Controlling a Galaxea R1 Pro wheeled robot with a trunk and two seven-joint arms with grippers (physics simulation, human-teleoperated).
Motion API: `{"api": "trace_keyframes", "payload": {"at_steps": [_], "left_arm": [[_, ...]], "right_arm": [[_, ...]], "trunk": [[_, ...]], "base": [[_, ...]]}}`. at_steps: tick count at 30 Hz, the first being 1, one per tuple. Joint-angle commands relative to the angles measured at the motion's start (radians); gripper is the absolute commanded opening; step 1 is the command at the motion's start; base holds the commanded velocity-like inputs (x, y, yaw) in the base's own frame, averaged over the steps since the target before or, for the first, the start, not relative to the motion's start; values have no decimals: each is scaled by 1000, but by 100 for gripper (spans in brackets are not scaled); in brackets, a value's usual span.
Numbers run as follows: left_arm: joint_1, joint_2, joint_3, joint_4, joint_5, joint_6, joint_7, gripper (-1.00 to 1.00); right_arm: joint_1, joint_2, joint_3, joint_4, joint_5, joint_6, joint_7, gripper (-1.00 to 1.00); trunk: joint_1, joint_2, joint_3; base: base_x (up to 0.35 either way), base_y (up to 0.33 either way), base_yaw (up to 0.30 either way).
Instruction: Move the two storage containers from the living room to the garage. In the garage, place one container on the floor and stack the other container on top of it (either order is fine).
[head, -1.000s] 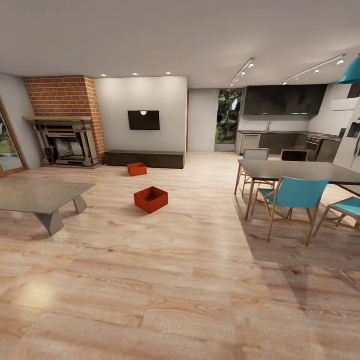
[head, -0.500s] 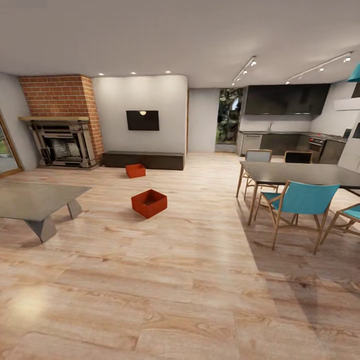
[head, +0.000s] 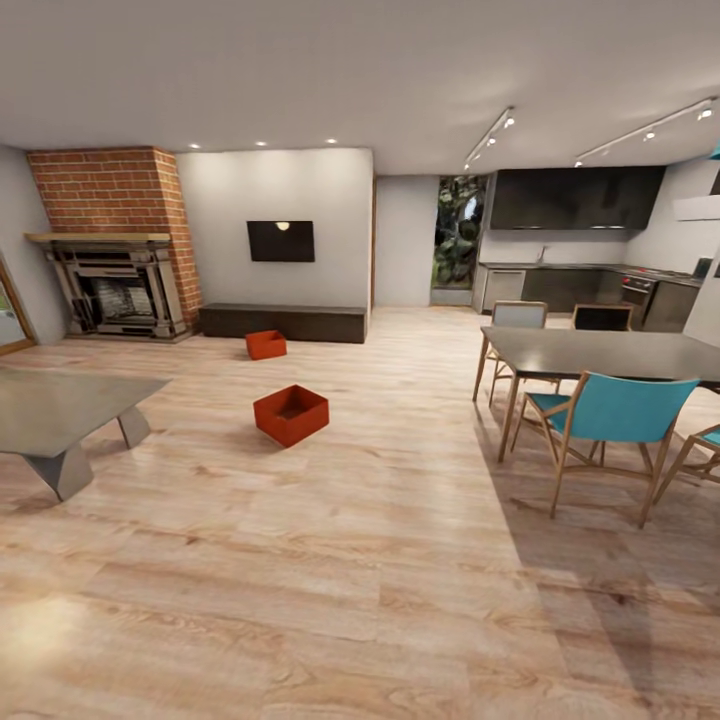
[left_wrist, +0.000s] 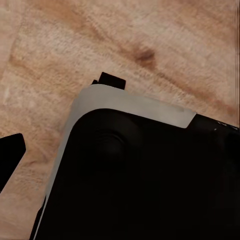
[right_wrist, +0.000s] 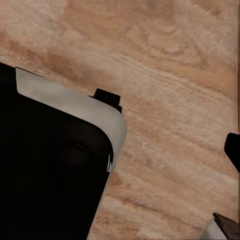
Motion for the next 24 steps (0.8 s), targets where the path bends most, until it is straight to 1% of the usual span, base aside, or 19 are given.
{"api": "trace_keyframes", "payload": {"at_steps": [1,15,24], "left_arm": [[0,0,3,-1,2,3,1,100],[0,2,3,2,3,3,1,100],[0,3,3,3,3,3,0,100]], "right_arm": [[-1,0,6,3,-1,-6,1,100],[-1,-4,6,3,3,-3,4,100],[-1,-2,6,3,3,-3,3,100]], "trunk": [[1,-1,-1],[1,-1,-1],[1,-1,-1]], "base": [[316,-97,0],[316,-96,0],[316,-85,0]]}}
